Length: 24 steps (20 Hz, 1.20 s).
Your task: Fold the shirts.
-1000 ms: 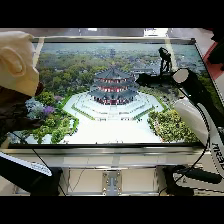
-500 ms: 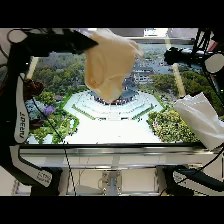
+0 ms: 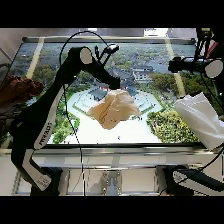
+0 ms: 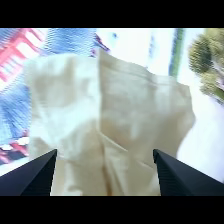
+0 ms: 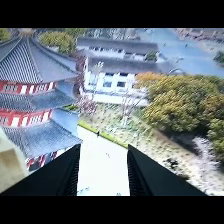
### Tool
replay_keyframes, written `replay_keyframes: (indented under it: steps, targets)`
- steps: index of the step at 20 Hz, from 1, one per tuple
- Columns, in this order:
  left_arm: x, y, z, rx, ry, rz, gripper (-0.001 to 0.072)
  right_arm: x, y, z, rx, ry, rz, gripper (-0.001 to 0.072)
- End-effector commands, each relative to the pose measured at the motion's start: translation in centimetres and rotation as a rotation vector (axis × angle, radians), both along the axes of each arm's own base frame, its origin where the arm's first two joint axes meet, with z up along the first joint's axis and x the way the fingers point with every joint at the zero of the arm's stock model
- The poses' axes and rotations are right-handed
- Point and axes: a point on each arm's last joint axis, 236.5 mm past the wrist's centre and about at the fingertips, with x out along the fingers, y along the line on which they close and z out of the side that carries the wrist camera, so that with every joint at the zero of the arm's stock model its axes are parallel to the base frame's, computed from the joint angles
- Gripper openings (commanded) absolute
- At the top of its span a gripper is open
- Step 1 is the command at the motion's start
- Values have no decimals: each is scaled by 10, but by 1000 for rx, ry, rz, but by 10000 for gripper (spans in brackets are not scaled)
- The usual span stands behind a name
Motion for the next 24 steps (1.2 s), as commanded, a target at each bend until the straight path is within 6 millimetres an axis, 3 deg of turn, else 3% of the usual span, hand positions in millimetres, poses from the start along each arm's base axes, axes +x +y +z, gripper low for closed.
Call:
replay_keyframes:
  steps: [1, 3, 4, 7, 9, 12, 17, 20, 24]
  targets:
    - [64, 56, 48, 185, -337, 185, 706, -27, 76, -71, 204, 191, 234, 441]
    - [79, 103, 67, 290, -408, 289, 705, -42, 124, -108, 297, 296, 383, 504]
    - [79, 120, 62, 301, -369, 330, 704, -42, 139, -128, 298, 324, 416, 512]
    - [60, 149, 10, 293, -135, 372, 703, -27, 150, -176, 268, 352, 400, 513]
    - [43, 135, -21, 166, 29, 356, 702, -14, 149, -191, 292, 351, 359, 514]
    - [41, 89, -38, -74, 110, 294, 702, 3, 151, -196, 298, 354, 368, 514]
    - [20, 39, -88, -175, 281, 154, 702, 8, 159, -203, 312, 402, 417, 514]
    - [18, 24, -95, -236, 315, 131, 702, 7, 156, -214, 288, 422, 418, 513]
    - [16, 24, -104, -224, 333, 130, 701, -6, 164, -232, 340, 499, 434, 513]
